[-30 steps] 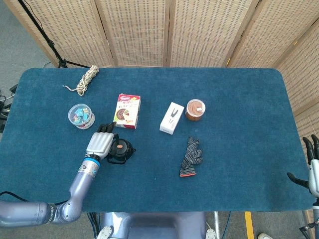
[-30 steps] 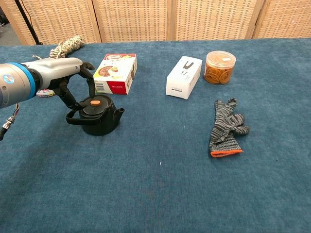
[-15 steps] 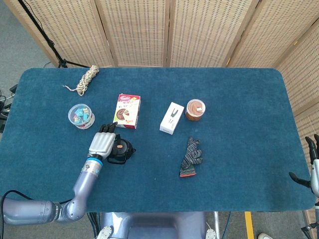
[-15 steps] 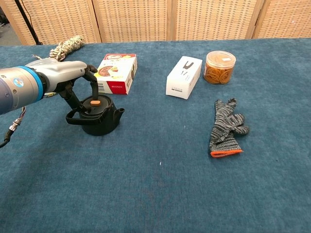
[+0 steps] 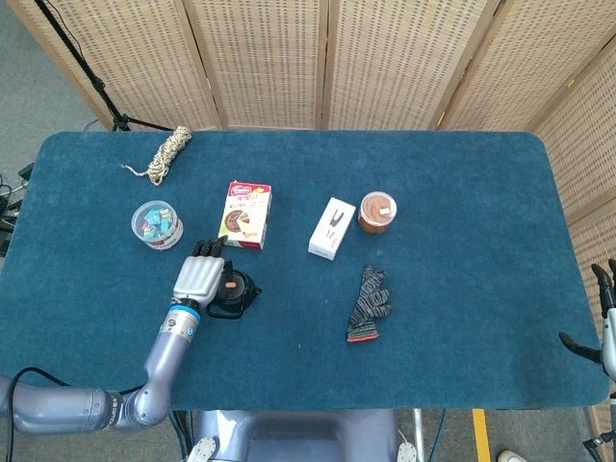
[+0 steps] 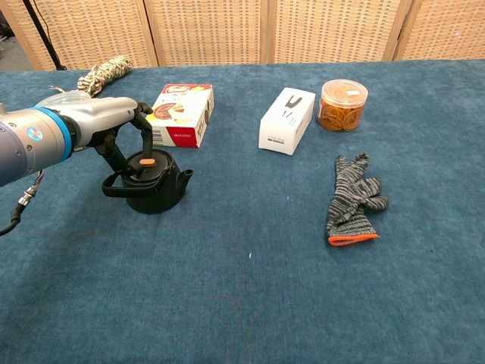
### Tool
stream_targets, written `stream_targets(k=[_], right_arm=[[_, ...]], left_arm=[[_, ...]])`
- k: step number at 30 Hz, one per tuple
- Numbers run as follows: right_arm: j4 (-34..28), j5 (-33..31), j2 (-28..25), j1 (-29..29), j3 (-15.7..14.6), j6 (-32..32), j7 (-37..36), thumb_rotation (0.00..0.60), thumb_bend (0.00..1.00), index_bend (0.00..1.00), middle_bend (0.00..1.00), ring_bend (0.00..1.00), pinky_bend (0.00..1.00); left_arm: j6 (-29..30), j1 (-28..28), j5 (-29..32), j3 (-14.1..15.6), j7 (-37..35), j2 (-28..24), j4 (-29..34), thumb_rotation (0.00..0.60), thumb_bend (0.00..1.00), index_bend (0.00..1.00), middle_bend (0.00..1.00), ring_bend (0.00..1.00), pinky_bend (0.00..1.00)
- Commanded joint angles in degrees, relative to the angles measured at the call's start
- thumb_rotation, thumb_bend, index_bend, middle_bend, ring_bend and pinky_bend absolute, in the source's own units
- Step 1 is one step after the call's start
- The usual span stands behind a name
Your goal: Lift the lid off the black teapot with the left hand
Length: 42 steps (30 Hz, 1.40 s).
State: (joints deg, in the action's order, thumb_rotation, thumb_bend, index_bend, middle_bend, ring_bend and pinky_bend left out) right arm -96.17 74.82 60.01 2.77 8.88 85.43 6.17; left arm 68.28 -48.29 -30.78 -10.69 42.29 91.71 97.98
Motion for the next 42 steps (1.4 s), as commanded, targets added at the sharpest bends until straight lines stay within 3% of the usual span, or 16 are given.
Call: stream_targets(k=[1, 16, 21, 28, 36, 39, 41, 42], right_arm=[[0.0, 0.1, -0.1, 0.0, 0.0, 0.1, -0.1, 0.600, 0.00, 0.00, 0.00, 0.00, 0.00], [-0.6, 0.9, -0.2, -0.2, -0.4, 0.4, 0.0, 0.600, 0.00, 0.00, 0.00, 0.00, 0.00], [-0.7, 1.1, -0.2, -0.2, -0.6, 0.4, 0.3, 0.600, 0.00, 0.00, 0.00, 0.00, 0.00], [-0.9, 1.5, 0.2, 0.0, -0.9, 0.1, 1.2, 0.600, 0.00, 0.00, 0.00, 0.00, 0.00], [-1.0, 1.7, 0.8, 0.4, -1.3, -0.4, 2.8, 0.600, 0.00, 0.00, 0.00, 0.00, 0.00], [-1.0, 1.6, 1.0, 0.5, -1.4, -0.5, 3.1, 0.600, 0.00, 0.00, 0.00, 0.00, 0.00], [-1.0, 1.6, 1.1, 0.5, -1.4, -0.6, 3.2, 0.600, 0.00, 0.00, 0.00, 0.00, 0.00], [-0.9, 1.7, 1.2, 0.6, -1.4, -0.6, 3.3, 0.600, 0.00, 0.00, 0.00, 0.00, 0.00]], left_arm=[[0.3, 0.0, -0.2, -0.1, 0.0, 0.0, 0.1, 0.600, 0.40, 0.60, 0.00, 0.00, 0.00], [3.2, 1.6, -3.2, -1.1, -1.5, -5.0, 6.8, 0.600, 0.40, 0.61, 0.00, 0.00, 0.00], [2.7, 3.6, -4.1, -0.1, -4.1, -7.6, 6.3, 0.600, 0.40, 0.61, 0.00, 0.00, 0.00], [-3.0, 6.9, -4.6, 2.2, -11.1, -7.8, -2.7, 0.600, 0.40, 0.61, 0.00, 0.00, 0.00], [-9.5, 9.5, -8.6, 3.0, -20.4, -3.9, -14.7, 0.600, 0.40, 0.59, 0.00, 0.00, 0.00], [-11.3, 10.2, -10.6, 3.0, -23.1, -4.0, -15.5, 0.600, 0.26, 0.34, 0.00, 0.00, 0.00], [-11.7, 10.7, -12.4, 2.9, -24.8, -4.7, -15.3, 0.600, 0.12, 0.07, 0.00, 0.00, 0.00], [-11.5, 11.2, -13.5, 2.9, -25.6, -5.4, -14.8, 0.600, 0.09, 0.03, 0.00, 0.00, 0.00]])
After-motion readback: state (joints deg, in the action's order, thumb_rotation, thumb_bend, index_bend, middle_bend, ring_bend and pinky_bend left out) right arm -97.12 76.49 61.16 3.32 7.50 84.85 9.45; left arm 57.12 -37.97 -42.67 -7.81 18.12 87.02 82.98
